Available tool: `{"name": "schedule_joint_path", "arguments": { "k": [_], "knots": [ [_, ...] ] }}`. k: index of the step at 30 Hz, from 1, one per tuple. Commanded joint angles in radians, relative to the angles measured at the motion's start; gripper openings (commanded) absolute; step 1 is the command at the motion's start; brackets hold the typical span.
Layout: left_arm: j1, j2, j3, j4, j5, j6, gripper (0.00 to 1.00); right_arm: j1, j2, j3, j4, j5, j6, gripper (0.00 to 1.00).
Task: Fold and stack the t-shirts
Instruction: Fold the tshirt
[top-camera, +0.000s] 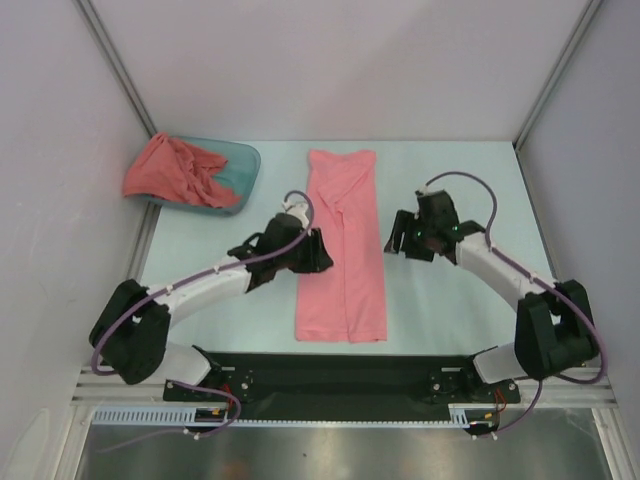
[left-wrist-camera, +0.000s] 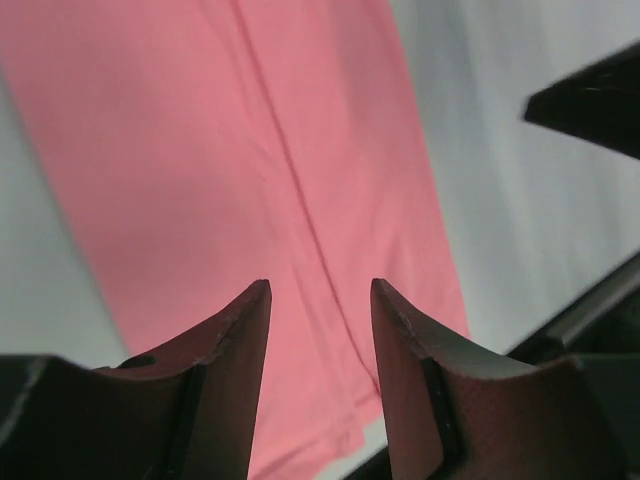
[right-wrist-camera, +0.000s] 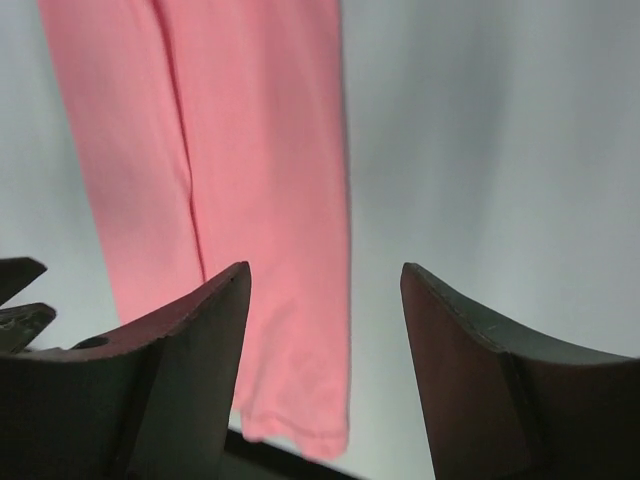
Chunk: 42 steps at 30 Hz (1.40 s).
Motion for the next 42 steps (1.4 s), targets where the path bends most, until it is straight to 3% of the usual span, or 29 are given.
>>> {"name": "schedule_joint_path", "arguments": {
  "k": [1, 9, 12, 20, 31, 34, 38, 42],
  "knots": [
    [-0.165, -0.133, -0.089, 0.035, -0.094, -0.078, 0.50, 0.144, -0.166, -0.133, -0.009, 0.055, 0.044, 0.67],
    [-0.425, -0.041, -0.203, 0.140, -0.104, -0.265, 0.37, 0.305, -0.484, -0.481, -0.007, 0.045, 0.172, 0.56],
    [-0.488, 0.005, -0.200, 0.152, -0.145, -0.305, 0.38, 0.325, -0.607, -0.583, 0.010, 0.030, 0.210, 0.54],
    [-0.545, 0.117, -0.163, 0.158, -0.150, -0.367, 0.39, 0.330, -0.708, -0.648, -0.005, -0.002, 0.241, 0.53],
    [-0.565, 0.085, -0.208, 0.123, -0.206, -0.454, 0.42, 0.341, -0.708, -0.664, 0.021, -0.001, 0.245, 0.53],
    [-0.565, 0.102, -0.209, 0.126, -0.203, -0.460, 0.31, 0.342, -0.705, -0.664, 0.022, -0.004, 0.245, 0.54],
    [-0.567, 0.096, -0.218, 0.150, -0.185, -0.460, 0.05, 0.344, -0.701, -0.668, 0.028, -0.001, 0.247, 0.53],
    [-0.567, 0.044, -0.231, 0.147, -0.206, -0.453, 0.00, 0.344, -0.687, -0.665, 0.031, -0.002, 0.245, 0.53]
  ]
}}
